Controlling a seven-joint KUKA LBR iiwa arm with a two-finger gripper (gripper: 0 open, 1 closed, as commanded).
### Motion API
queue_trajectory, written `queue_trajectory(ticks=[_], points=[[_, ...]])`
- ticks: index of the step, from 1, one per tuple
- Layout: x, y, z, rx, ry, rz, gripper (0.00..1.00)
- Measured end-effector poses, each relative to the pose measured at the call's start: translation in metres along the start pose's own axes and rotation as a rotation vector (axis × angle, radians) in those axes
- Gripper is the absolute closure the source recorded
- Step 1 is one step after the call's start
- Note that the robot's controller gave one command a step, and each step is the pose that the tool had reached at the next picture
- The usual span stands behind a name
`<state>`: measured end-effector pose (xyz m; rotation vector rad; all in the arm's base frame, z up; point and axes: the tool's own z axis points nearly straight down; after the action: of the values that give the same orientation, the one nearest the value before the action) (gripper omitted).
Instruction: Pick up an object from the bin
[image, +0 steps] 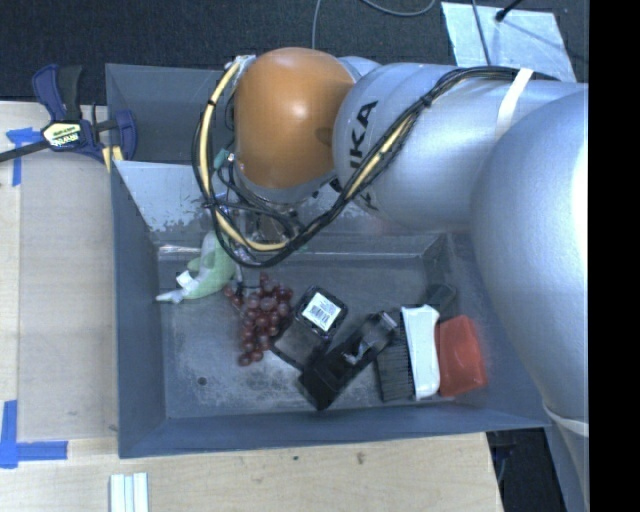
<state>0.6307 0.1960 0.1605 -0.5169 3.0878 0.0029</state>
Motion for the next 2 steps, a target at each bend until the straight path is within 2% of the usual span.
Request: queue_trajectory(ticks=[1,2], points=[[0.007,-0.004,0.041,0.000,0.004,0.122,0.00],[0.005,0.003,0.074,-0.002,-0.003,-0.226,0.00]])
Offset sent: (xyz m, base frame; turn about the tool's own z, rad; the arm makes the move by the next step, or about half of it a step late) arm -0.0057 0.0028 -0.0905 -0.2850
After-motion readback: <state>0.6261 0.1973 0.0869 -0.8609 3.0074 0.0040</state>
